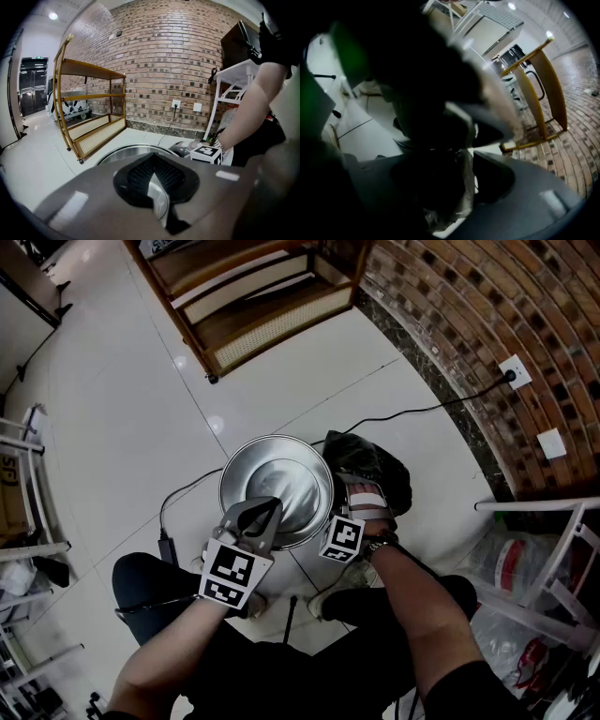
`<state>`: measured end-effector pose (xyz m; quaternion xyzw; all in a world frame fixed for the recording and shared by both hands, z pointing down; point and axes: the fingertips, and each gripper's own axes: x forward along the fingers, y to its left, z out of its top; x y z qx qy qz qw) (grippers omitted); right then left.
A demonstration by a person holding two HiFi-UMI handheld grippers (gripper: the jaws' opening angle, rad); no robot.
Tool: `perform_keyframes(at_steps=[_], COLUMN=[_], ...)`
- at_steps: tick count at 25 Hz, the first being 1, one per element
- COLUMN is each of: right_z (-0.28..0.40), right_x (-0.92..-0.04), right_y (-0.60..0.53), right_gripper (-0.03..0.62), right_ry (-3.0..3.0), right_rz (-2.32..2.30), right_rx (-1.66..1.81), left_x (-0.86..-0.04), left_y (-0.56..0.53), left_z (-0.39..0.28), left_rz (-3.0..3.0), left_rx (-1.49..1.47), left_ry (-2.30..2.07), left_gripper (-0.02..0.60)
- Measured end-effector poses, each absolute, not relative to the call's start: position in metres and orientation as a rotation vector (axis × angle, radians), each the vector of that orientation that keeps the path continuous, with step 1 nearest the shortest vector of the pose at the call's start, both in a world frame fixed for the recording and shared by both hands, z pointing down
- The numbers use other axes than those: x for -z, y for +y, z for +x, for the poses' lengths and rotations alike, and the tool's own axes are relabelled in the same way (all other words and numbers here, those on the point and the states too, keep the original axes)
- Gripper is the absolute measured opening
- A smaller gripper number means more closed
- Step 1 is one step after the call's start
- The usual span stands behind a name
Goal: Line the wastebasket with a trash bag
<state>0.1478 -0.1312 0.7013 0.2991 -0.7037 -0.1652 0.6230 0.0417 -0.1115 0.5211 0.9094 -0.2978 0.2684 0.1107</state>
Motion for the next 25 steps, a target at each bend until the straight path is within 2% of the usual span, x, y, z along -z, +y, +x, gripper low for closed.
perform_keyframes(at_steps=[1,4,6,8,9,25], right_z=[0.152,0.161,0.165,0.166,0.166,0.230], right_x=[-0.704,-0.710,-0.709,-0.704,-0.701,-0.622], right_y=[-0.132,-0.132,-0.133,-0.135,-0.135,-0.117], right_gripper=[0.248,0.201,0.130,0.020,0.003,0.003], right_ry=[-1.604,-1.579,-1.576,-1.581,-1.586,-1.521], right_rz=[0.676,0.647,0.651,0.678,0.697,0.948], right_rx=[0.380,0.383,0.394,0.400,0.396,0.323], left_x=[-0.522,-0.525,-0.525,-0.525,-0.525,-0.496], left_y=[-0.110,-0.107,-0.106,-0.106,-0.106,-0.096], left_z=[0.042,0.043,0.042,0.040,0.039,0.050], left_rz=[2.673,2.678,2.677,2.673,2.671,2.719], left_rx=[-0.796,-0.814,-0.821,-0.825,-0.825,-0.705], left_ry=[-0.870,-0.860,-0.862,-0.870,-0.873,-0.885], left_gripper=[0.005,0.005,0.005,0.005,0.005,0.005])
